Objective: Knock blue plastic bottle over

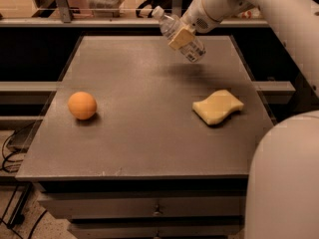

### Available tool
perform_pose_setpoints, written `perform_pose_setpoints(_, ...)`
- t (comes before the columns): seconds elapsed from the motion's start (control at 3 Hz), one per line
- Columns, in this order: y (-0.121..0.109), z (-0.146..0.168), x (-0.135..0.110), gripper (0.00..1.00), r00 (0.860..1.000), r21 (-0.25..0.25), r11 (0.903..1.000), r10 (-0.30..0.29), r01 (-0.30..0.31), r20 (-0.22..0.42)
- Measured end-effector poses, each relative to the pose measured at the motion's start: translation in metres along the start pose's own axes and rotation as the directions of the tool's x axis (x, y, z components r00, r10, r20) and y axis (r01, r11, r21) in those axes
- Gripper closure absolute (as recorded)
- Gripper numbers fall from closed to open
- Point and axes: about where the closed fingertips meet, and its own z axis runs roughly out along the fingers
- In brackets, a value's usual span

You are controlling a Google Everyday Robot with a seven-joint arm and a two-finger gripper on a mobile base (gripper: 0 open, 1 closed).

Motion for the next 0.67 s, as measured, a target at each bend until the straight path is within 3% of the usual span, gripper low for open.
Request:
perform_pose_setpoints(0.33, 0.046, 0.009, 0.008, 0.58, 1.000, -0.188, 0.9822, -0.005, 0.000, -0.026)
perform_pose_setpoints(0.67, 0.088, 0.015, 0.006, 0.35, 1.000, -0.329, 0.9440, 0.025, -0.027, -0.011)
